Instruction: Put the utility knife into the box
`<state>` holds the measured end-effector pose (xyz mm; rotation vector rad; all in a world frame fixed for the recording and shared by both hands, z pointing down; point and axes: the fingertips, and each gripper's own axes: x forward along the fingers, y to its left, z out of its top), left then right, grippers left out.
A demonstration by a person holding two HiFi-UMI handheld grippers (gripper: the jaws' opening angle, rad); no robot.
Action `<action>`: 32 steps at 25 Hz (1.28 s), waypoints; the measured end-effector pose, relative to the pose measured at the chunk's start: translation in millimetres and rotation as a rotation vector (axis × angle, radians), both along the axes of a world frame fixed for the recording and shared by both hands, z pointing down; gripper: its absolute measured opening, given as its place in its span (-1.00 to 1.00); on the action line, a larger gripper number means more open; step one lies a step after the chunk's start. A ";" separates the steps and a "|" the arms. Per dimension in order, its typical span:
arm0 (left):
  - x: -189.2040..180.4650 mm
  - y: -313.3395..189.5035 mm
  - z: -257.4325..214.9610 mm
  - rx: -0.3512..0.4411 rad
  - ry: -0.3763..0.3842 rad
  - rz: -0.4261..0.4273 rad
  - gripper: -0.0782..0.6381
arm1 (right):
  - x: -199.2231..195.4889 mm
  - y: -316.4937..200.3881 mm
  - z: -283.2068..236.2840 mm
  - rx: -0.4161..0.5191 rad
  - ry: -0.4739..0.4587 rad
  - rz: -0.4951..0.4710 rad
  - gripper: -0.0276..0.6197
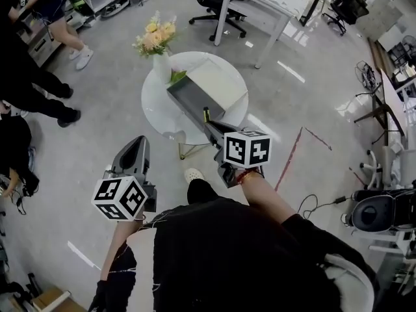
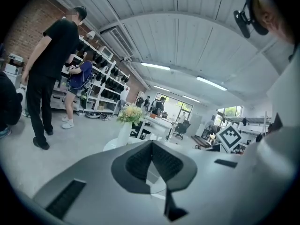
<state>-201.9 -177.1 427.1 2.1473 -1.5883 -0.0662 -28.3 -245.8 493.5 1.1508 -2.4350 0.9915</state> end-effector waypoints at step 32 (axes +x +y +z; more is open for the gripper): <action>-73.0 -113.4 16.8 -0.040 0.006 -0.373 -0.75 | -61.3 -150.0 153.0 -0.297 0.296 -0.343 -0.73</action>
